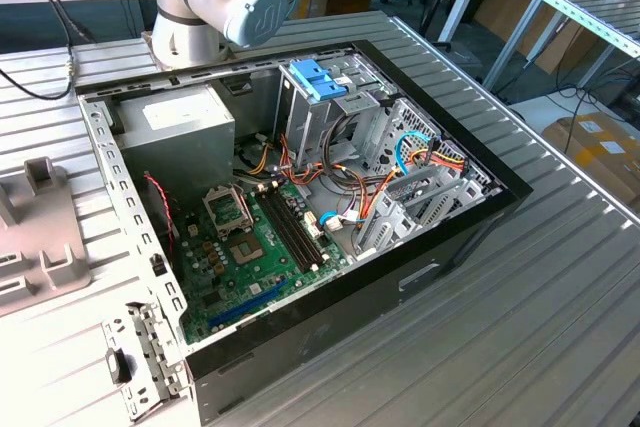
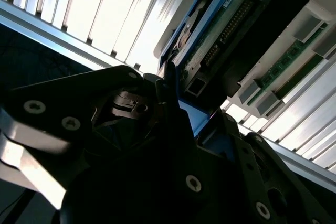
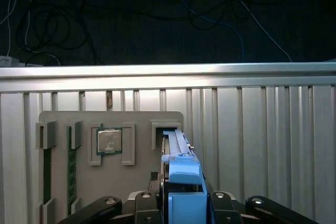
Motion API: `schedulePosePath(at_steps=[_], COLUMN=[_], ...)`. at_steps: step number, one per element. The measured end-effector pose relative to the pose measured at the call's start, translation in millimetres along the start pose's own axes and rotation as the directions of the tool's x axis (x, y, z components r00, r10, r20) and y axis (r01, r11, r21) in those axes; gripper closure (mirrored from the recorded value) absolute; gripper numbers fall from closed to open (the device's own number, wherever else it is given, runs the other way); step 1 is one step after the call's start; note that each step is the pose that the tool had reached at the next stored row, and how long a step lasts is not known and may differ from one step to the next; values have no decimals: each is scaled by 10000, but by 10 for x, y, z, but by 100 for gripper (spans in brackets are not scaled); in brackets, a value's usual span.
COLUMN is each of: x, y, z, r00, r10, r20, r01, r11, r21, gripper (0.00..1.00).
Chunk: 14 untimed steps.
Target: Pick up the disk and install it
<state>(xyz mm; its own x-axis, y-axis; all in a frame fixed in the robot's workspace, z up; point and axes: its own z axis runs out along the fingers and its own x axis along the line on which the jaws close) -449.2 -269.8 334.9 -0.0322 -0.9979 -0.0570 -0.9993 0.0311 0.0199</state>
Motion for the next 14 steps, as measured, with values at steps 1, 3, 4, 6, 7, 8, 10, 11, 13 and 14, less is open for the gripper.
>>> schedulePosePath(at_steps=[1, 3, 4, 6, 7, 8, 10, 11, 13, 14], x=[0, -1, -1, -2, -2, -2, -3, -3, -3, -4], y=[0, 1, 1, 1, 1, 1, 1, 1, 1, 1], z=[-8, -23, -29, -37, -39, -43, -49, -52, -58, -61], r00=[10000, 10000, 10000, 10000, 10000, 10000, 10000, 10000, 10000, 10000], r10=[0, 0, 0, 0, 0, 0, 0, 0, 0, 0], r20=[0, 0, 1, 1, 1, 1, 1, 2, 3, 4], r01=[0, 0, 0, 0, 0, 0, 0, 0, 0, 0], r11=[10000, 10000, 10000, 10000, 10000, 10000, 10000, 10000, 10000, 10000], r21=[0, 0, 2, 2, 2, 0, 0, 1, 0, 0], gripper=[63, 63, 63, 63, 63, 63, 63, 63, 63, 63])
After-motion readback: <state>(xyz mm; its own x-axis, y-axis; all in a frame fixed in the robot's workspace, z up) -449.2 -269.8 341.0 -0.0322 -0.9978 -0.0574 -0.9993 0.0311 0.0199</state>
